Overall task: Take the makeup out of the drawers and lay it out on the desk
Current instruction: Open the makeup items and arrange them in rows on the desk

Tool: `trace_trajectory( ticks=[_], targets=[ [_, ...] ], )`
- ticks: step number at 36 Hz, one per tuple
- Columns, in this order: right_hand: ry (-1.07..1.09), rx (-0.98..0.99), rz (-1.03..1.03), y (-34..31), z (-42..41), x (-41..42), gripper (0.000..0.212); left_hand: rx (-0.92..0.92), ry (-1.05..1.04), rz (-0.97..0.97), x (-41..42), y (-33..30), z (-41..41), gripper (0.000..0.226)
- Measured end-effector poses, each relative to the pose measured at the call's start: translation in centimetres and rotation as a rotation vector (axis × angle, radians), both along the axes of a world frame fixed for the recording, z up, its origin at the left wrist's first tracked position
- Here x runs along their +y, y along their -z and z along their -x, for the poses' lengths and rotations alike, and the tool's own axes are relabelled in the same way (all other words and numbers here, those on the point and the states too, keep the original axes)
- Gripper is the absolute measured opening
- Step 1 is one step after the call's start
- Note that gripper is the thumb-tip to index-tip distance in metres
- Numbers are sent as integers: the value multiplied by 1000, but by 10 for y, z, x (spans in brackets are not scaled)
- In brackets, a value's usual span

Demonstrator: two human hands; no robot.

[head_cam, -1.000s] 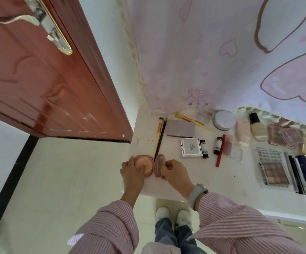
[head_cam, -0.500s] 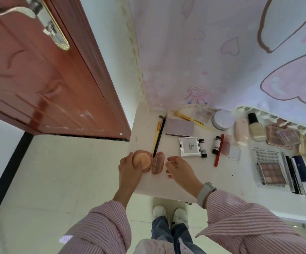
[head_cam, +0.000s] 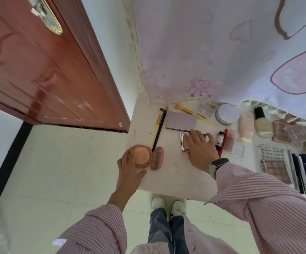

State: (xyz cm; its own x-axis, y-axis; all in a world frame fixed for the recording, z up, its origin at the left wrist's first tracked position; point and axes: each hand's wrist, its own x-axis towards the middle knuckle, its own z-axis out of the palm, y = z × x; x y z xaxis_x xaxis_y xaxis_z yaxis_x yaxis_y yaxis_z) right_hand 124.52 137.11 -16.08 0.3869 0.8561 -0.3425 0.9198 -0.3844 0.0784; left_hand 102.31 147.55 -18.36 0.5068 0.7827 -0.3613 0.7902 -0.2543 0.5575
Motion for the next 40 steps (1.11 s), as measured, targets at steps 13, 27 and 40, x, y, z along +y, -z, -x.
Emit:
trace_trajectory(
  ticks=[13, 27, 40],
  targets=[
    [-135, 17, -33, 0, 3, 0, 57, -4, -2, -44, 14, 0, -20, 82],
    [352, 735, -489, -23, 19, -28, 85, -89, -97, -76, 3, -20, -19, 67],
    [555, 1015, -813, -86, 34, -56, 57, -596, -355, 929, -34, -105, -69, 31]
  ],
)
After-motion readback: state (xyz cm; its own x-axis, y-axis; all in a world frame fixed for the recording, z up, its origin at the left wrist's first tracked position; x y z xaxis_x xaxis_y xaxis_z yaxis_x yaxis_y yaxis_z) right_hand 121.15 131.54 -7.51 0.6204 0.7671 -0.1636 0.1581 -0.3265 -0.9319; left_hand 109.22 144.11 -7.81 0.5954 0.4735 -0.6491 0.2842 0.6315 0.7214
